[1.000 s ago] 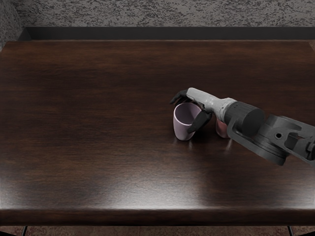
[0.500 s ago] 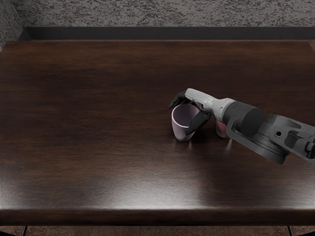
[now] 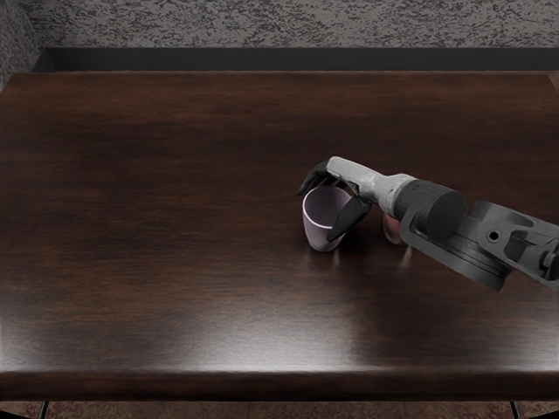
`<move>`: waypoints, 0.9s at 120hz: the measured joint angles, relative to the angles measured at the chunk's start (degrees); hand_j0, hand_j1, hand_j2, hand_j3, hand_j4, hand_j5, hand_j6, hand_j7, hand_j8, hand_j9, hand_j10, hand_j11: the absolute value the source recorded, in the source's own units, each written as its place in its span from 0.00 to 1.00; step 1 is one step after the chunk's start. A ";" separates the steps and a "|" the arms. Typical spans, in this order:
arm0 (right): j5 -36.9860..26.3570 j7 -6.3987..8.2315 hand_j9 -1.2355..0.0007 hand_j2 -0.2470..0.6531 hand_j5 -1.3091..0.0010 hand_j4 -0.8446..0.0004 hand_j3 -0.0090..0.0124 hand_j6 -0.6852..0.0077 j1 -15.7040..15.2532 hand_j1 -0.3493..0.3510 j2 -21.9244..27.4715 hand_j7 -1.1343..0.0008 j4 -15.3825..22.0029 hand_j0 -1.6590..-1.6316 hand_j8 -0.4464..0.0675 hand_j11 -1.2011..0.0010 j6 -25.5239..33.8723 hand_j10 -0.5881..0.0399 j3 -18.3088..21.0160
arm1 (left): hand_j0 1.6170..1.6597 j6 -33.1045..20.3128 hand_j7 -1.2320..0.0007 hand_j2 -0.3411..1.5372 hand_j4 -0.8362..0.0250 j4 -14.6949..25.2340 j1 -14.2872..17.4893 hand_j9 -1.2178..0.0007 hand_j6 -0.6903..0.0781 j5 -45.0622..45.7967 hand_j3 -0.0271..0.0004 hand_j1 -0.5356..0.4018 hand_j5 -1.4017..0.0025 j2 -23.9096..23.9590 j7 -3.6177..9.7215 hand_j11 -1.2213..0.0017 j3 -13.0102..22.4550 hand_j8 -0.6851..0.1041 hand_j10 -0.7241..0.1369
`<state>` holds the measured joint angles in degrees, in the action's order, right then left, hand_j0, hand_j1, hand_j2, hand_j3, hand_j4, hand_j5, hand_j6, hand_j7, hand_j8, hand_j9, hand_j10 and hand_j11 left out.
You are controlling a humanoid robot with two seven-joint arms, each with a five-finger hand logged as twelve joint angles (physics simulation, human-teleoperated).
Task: Pick up cup and place in cup with right hand
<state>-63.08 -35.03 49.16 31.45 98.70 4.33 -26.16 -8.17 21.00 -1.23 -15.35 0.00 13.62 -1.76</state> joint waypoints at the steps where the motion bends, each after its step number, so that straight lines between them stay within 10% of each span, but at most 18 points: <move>1: 0.02 0.00 0.46 0.46 0.49 0.39 0.40 0.49 0.01 0.66 -0.01 0.41 0.00 0.11 0.39 0.43 0.00 0.48 -0.01 | 0.96 0.00 1.00 0.18 0.97 0.00 0.00 1.00 0.90 0.00 0.99 0.94 1.00 0.00 0.00 1.00 0.00 0.87 0.84; 42: 9.86 0.00 0.44 0.38 0.47 0.40 0.36 0.47 7.67 0.63 3.42 0.40 0.08 0.20 0.38 0.44 -3.21 0.46 -0.88 | 0.96 0.00 1.00 0.18 0.97 0.00 0.00 1.00 0.90 -0.02 0.99 0.94 1.00 0.00 0.00 1.00 0.00 0.87 0.84; 47: 12.48 0.00 0.44 0.40 0.46 0.41 0.53 0.49 9.47 0.61 4.70 0.40 0.09 0.19 0.42 0.44 -4.64 0.47 -0.85 | 0.96 0.00 1.00 0.18 0.97 0.00 0.00 1.00 0.90 -0.01 0.99 0.94 1.00 0.00 0.00 1.00 0.00 0.87 0.84; 48: 12.93 -0.01 0.43 0.39 0.46 0.41 0.73 0.54 9.81 0.61 4.93 0.40 0.09 0.17 0.41 0.43 -4.91 0.46 -0.84 | 0.96 0.00 1.00 0.18 0.97 0.00 0.00 1.00 0.90 -0.02 0.99 0.94 1.00 0.00 0.00 1.00 0.00 0.87 0.84; 49: 13.39 -0.01 0.43 0.40 0.46 0.41 0.49 0.52 10.18 0.61 5.14 0.40 0.10 0.17 0.44 0.43 -5.17 0.43 -0.85 | 0.96 0.00 1.00 0.18 0.97 0.00 0.00 1.00 0.90 -0.02 0.99 0.94 1.00 0.00 0.00 1.00 0.00 0.87 0.84; 51: 14.25 0.00 0.43 0.39 0.46 0.41 0.42 0.50 10.97 0.63 5.57 0.40 0.10 0.16 0.40 0.43 -5.66 0.47 -0.84 | 0.96 0.00 1.00 0.18 0.97 0.00 0.00 1.00 0.90 -0.02 0.99 0.94 1.00 0.00 0.00 1.00 0.00 0.87 0.84; 108: 19.74 0.02 0.38 0.68 0.41 0.33 0.43 0.38 16.92 0.67 9.95 0.34 0.68 0.10 0.25 0.37 -8.39 0.34 -2.11 | 0.96 0.00 1.00 0.18 0.97 0.00 0.00 1.00 0.90 -0.02 0.99 0.94 1.00 0.00 0.00 1.00 0.00 0.87 0.84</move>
<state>-43.34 -35.01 66.07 41.40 99.38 -4.06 -28.28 -8.17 21.00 -1.23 -15.37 0.00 13.62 -1.76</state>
